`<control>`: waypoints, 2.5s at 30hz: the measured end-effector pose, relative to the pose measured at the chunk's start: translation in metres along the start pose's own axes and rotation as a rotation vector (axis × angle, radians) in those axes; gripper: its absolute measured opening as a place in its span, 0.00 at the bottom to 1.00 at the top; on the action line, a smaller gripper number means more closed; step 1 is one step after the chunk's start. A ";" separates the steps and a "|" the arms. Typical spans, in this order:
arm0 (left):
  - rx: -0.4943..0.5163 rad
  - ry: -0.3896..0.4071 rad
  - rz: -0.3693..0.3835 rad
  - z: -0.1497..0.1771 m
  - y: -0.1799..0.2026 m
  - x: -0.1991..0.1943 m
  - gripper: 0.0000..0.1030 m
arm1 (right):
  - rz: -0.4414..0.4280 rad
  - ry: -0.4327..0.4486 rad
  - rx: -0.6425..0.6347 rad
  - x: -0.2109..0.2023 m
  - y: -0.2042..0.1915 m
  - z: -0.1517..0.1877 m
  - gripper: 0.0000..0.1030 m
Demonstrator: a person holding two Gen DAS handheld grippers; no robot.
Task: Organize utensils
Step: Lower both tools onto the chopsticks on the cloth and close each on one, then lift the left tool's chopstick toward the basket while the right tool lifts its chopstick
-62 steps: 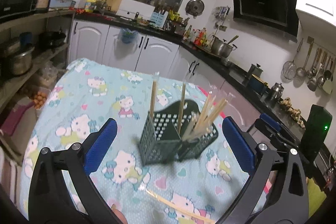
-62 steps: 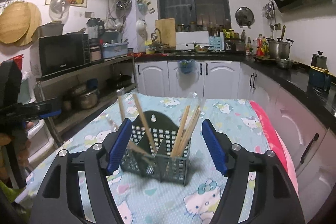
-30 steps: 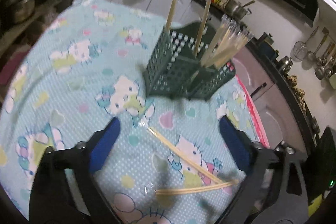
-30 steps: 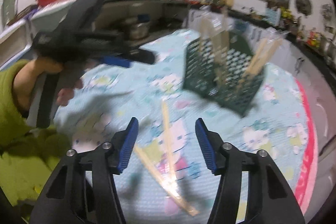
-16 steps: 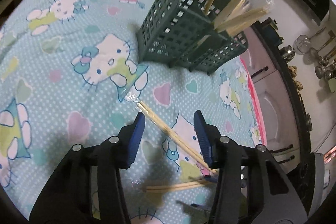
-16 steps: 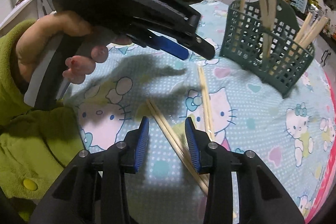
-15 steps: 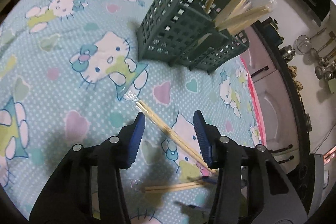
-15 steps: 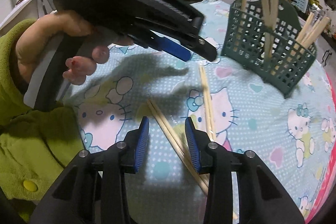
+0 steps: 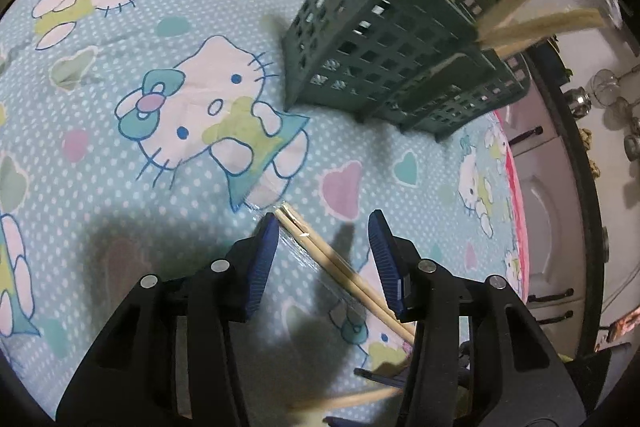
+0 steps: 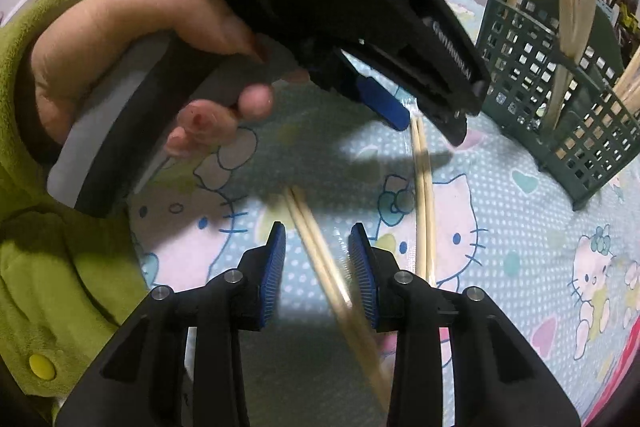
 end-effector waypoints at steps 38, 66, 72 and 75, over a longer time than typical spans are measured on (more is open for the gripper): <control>-0.014 0.034 0.021 -0.015 -0.028 -0.004 0.00 | 0.084 0.104 0.033 -0.045 0.012 0.039 0.05; 0.013 0.000 -0.079 -0.009 -0.014 -0.017 0.20 | 0.115 0.304 0.333 -0.096 0.093 0.049 0.05; 0.046 -0.012 -0.173 -0.017 0.001 -0.005 0.23 | 0.118 0.344 0.357 -0.106 0.104 0.044 0.05; 0.059 0.002 -0.239 -0.019 0.006 0.000 0.09 | 0.121 0.365 0.382 -0.112 0.110 0.048 0.05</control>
Point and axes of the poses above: each gripper's, at about its wrist camera, not at the fingertips, and x roughly the way its jaws point, y to its right, z to its underside, the point moved 1 cm from there along x, roughly the way its jaws point, and after that the axes turned 13 degrees about -y, right-handed, at the moved point
